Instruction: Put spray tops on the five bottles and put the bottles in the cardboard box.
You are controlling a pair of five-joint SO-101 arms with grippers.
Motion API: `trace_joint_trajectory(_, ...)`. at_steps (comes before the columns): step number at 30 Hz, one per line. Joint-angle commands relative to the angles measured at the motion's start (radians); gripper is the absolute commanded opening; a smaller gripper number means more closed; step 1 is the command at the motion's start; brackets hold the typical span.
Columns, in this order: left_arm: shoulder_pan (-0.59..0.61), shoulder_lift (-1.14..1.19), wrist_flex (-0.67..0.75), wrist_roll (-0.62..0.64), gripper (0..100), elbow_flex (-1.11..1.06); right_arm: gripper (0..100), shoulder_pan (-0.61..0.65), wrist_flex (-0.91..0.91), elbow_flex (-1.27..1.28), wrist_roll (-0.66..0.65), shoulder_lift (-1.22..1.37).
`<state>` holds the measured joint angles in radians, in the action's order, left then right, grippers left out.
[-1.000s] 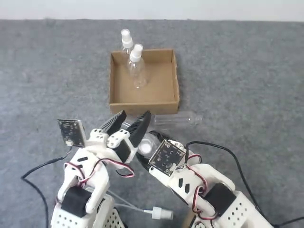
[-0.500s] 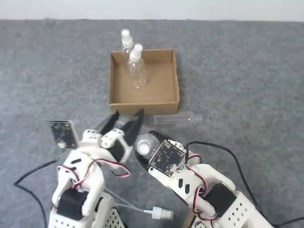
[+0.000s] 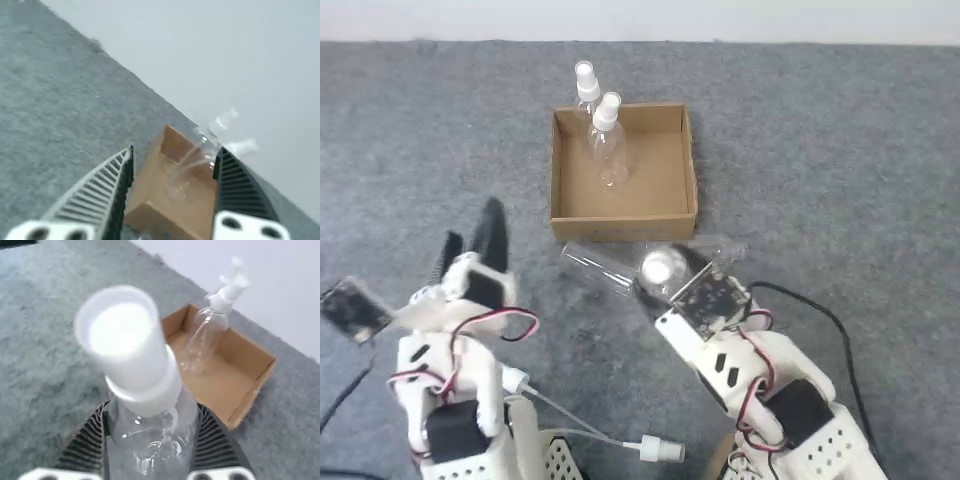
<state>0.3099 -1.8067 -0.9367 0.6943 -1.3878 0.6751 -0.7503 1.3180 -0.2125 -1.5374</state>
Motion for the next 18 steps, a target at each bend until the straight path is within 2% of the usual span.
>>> trace_joint_trajectory(1, 0.14, -0.018, 0.034, 0.1, 25, 0.038, 0.6, -0.044, 0.024, -0.118, 0.012, -0.01)
trace_joint_trajectory(7, 0.172, -0.018, 0.069, 0.143, 25, -0.039, 0.6, -0.061, 0.025, -0.25, -0.02, 0.035)
trace_joint_trajectory(12, 0.172, -0.018, 0.114, 0.143, 25, -0.084, 0.6, -0.061, 0.056, -0.391, -0.038, 0.228)
trace_joint_trajectory(18, 0.172, -0.018, 0.112, 0.141, 25, -0.091, 0.6, -0.061, 0.205, -0.497, -0.043, 0.49)
